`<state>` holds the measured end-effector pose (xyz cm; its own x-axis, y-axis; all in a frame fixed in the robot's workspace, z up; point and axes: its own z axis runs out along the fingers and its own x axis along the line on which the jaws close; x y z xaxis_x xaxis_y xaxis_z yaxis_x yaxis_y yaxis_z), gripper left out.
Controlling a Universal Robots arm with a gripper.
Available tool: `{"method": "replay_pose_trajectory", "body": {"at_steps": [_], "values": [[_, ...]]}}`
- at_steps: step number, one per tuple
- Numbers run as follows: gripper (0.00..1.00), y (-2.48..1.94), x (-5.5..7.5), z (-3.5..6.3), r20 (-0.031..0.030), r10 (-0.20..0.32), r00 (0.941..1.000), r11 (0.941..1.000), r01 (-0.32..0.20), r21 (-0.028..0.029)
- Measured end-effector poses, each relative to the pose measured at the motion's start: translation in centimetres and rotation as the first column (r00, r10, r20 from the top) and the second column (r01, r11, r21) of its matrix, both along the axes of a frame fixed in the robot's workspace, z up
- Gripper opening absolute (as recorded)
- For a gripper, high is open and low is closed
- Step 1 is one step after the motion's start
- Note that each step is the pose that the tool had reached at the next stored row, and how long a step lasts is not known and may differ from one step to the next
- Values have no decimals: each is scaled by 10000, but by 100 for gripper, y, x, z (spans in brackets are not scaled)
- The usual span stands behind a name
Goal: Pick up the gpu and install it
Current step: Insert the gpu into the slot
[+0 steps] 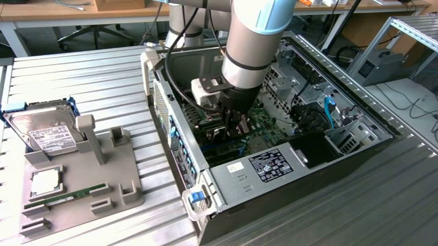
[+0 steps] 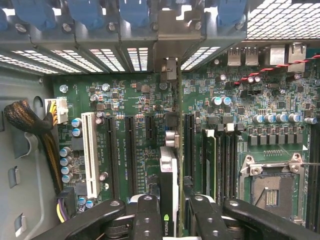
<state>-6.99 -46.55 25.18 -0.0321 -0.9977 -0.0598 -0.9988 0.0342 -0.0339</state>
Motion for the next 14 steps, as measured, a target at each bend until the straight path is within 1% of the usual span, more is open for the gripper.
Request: {"method": "replay_pose_trajectory", "body": {"at_steps": [14], "values": [[27,-7,0,0,0,60,10000,10000,-60,0]]}}
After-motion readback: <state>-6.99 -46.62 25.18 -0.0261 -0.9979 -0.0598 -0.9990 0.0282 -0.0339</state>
